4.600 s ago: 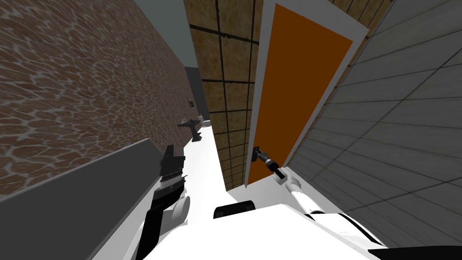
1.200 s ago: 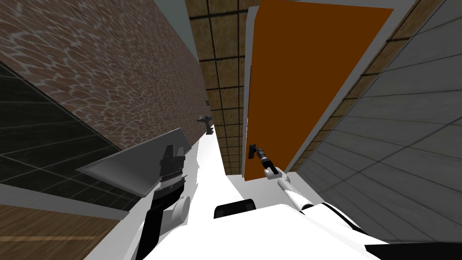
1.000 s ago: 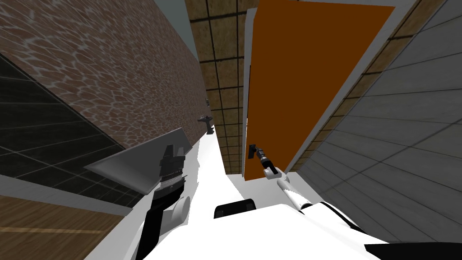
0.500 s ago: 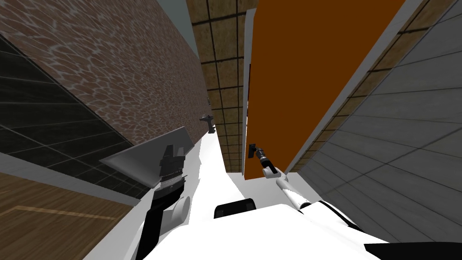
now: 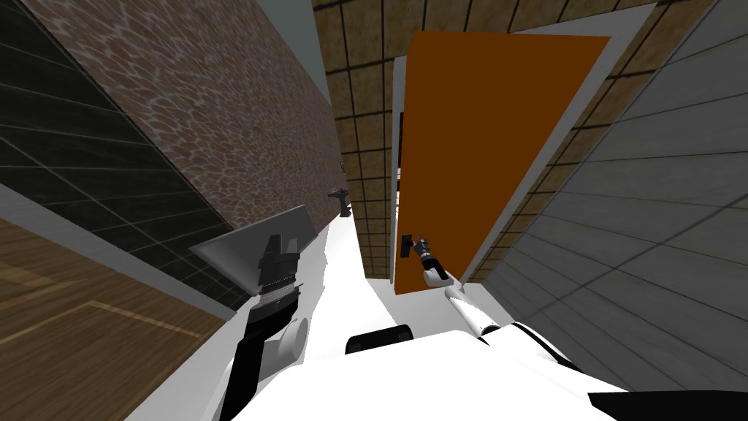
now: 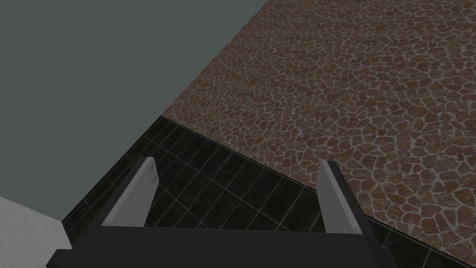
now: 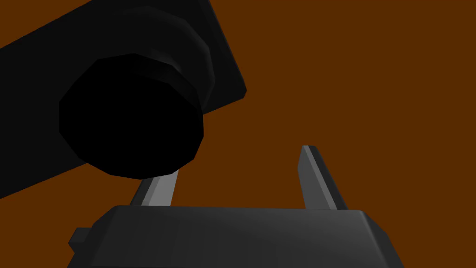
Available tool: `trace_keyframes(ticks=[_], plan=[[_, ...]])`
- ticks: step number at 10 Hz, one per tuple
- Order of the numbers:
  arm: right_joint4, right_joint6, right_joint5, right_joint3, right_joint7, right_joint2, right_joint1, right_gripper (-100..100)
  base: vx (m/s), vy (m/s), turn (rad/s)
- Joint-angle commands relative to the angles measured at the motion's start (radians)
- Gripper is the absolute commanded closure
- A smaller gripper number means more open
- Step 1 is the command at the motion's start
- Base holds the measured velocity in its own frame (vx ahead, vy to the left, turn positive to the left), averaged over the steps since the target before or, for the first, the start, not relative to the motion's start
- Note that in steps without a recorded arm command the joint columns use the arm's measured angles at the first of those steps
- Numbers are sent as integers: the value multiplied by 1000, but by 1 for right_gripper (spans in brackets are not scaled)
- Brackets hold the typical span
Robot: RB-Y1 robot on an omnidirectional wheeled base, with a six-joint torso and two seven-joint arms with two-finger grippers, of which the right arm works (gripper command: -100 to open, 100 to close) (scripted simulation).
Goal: Pull the door open
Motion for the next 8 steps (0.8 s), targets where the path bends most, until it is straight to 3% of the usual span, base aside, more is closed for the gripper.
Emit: trace_keyframes(ticks=[1,3,4,7,8], plan=[[0,6,-31,10,-37,30,-3,-100,-112,-57,65],[-1,9,-79,4,-83,50,-9,-100,-121,-64,115],[-1,9,-79,4,-85,50,-9,-100,-56,-46,60],[-4,15,-158,-6,-163,84,-20,-100,-71,-49,98],[-4,15,-158,-6,-163,84,-20,-100,-63,-48,79]])
